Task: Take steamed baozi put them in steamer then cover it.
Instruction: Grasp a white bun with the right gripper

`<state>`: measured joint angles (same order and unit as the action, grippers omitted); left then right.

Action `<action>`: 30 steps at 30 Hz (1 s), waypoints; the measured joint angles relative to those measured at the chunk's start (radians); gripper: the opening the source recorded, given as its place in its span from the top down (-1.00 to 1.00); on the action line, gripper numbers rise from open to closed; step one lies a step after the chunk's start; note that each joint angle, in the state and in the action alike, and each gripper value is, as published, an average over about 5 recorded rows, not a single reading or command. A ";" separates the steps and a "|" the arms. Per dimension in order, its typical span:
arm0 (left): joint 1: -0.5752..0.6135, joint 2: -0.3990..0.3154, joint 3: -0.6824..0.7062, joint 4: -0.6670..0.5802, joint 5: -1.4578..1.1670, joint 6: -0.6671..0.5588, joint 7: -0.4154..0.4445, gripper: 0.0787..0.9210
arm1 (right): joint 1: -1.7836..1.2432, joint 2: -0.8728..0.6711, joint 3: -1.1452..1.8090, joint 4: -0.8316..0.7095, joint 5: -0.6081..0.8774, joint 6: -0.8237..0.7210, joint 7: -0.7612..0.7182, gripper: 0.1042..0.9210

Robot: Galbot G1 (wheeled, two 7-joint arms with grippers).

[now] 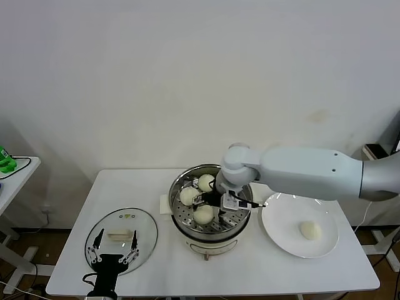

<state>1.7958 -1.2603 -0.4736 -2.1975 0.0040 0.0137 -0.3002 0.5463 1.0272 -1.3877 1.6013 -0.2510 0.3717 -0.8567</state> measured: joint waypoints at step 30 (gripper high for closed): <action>-0.040 0.094 0.029 0.010 -0.021 0.005 0.003 -0.77 | 0.125 -0.446 -0.023 -0.038 0.174 -0.278 -0.123 -0.76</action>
<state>1.7554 -1.1666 -0.4446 -2.1873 -0.0172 0.0183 -0.2971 0.6715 0.5814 -1.4104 1.5637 -0.0771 0.0938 -0.9796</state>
